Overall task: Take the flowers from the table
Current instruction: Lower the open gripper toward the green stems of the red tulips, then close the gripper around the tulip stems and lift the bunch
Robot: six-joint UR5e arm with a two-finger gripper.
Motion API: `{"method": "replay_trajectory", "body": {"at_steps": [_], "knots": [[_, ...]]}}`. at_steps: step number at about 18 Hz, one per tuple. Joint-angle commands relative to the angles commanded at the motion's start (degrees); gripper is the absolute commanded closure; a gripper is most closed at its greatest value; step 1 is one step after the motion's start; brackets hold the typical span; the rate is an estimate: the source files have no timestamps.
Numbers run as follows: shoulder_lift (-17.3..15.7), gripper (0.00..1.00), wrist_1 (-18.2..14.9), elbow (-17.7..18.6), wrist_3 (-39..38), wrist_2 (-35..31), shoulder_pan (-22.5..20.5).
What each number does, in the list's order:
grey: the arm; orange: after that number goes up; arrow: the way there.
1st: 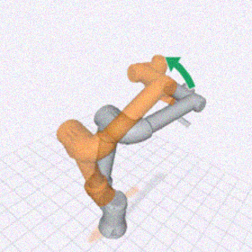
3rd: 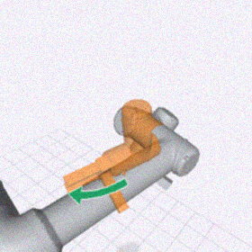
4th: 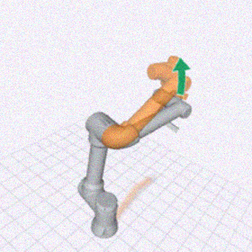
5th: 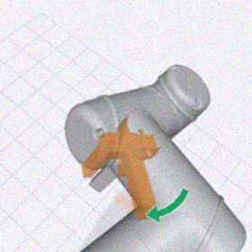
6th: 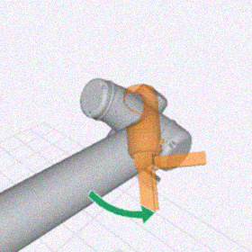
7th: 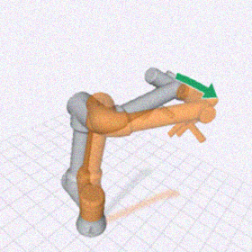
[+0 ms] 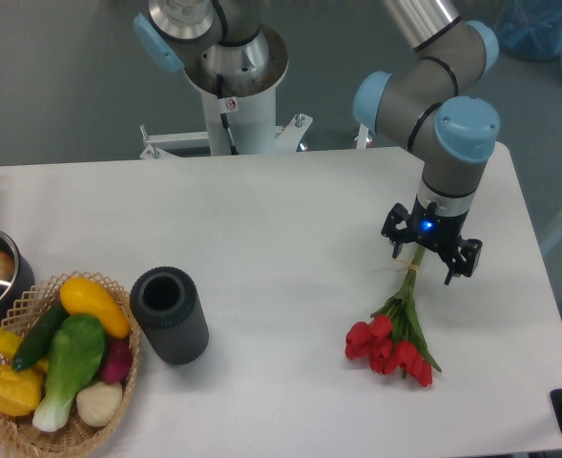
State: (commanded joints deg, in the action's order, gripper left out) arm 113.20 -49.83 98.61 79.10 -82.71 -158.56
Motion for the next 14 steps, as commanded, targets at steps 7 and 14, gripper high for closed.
{"method": "replay_trajectory", "body": {"at_steps": [7, 14], "knots": [[2.8, 0.00, 0.0, 0.1, -4.9, 0.2, 1.9], [6.0, 0.00, 1.0, -2.4, -12.7, 0.3, 4.2]]}}
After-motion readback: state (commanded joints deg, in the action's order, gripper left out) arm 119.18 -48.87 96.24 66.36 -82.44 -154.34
